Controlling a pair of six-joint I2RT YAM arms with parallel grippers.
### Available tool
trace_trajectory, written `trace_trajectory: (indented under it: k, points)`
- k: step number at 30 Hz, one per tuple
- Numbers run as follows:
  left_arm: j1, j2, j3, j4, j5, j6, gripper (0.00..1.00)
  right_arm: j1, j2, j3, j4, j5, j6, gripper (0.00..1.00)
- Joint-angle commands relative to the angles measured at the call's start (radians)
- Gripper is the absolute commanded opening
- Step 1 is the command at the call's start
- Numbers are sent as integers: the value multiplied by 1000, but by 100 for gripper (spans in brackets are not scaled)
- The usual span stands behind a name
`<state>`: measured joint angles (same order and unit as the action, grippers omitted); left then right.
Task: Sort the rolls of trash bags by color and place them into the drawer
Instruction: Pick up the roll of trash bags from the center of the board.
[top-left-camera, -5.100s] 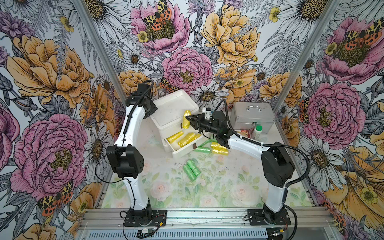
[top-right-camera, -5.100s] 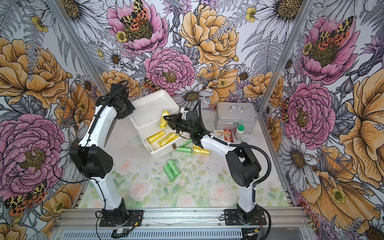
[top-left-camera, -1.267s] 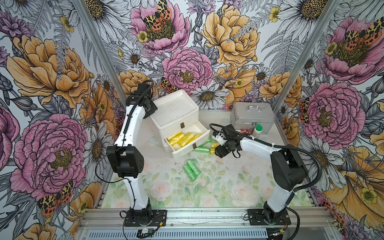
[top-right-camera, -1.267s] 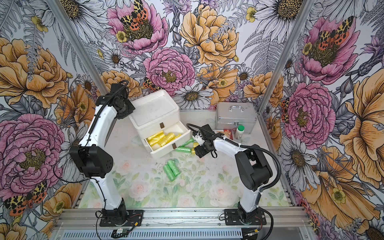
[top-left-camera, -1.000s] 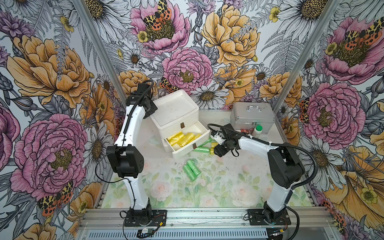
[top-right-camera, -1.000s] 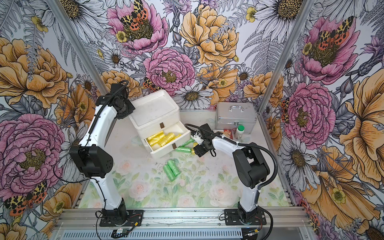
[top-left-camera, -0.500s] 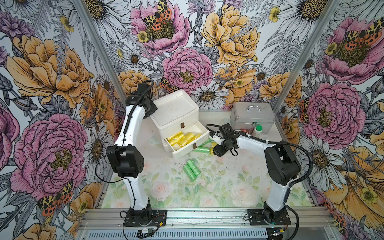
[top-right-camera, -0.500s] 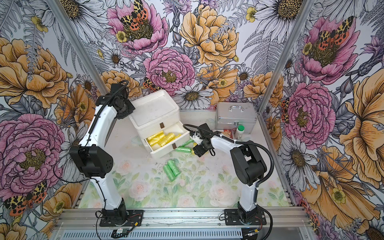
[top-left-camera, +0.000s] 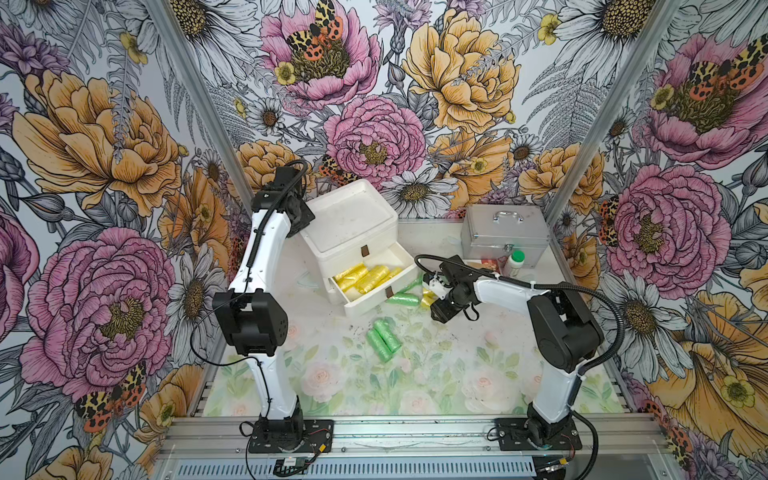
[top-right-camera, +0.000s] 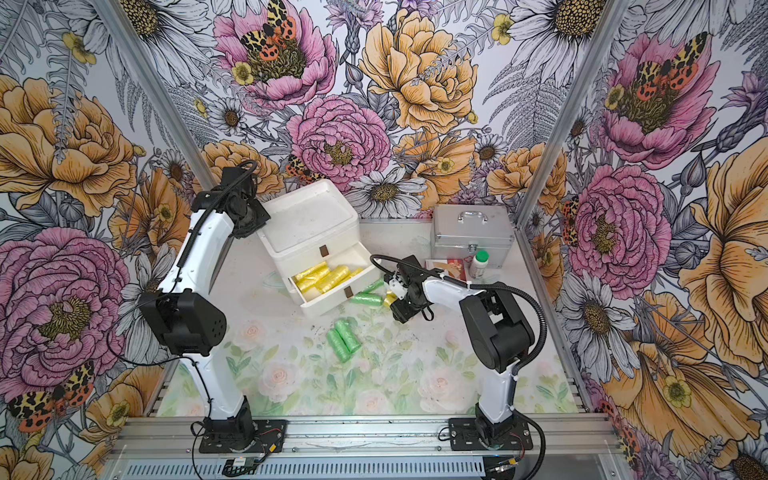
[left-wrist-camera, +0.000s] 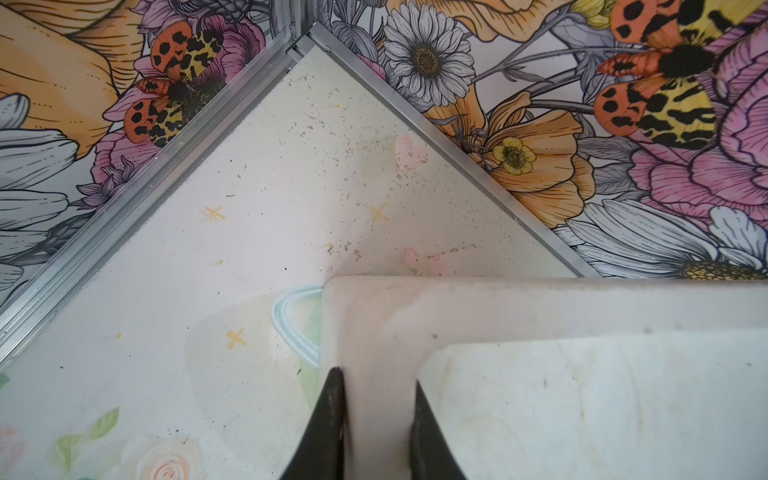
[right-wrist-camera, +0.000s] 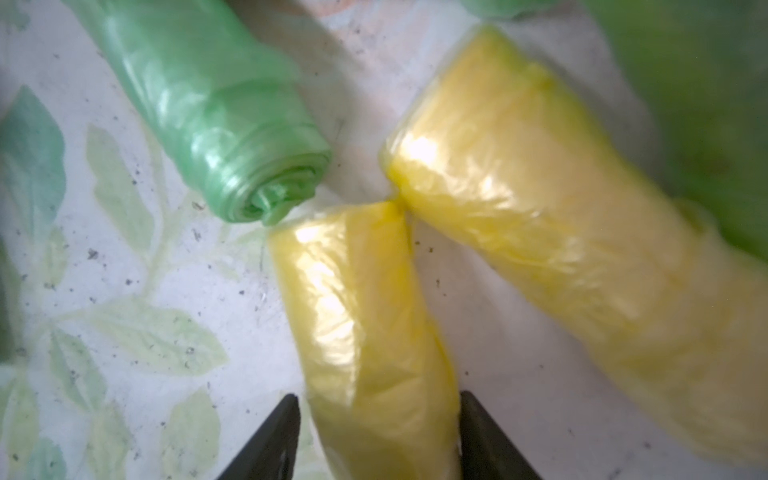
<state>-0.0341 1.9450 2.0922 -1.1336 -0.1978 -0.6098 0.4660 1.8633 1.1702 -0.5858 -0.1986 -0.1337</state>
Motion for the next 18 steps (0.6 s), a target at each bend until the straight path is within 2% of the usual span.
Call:
trace_trajectory:
  k: [1, 3, 7, 9, 15, 18]
  points:
    - [-21, 104, -82, -17, 351, -142, 0, 6, -10, 7, -6, 10, 17, 45]
    - [-21, 104, -86, -17, 350, -142, 0, 6, -12, 3, -6, 10, 19, 35]
    - [-22, 106, -83, -18, 351, -143, 0, 5, -21, -6, -8, -6, 40, 24]
    - [-21, 105, -80, -18, 353, -143, 0, 7, -51, -19, -6, -59, 69, 20]
    - [-20, 107, -71, -20, 355, -143, 0, 14, -240, -47, -15, -258, 181, 18]
    - [-21, 106, -72, -18, 355, -144, 0, 11, -358, -19, -22, -310, 248, 19]
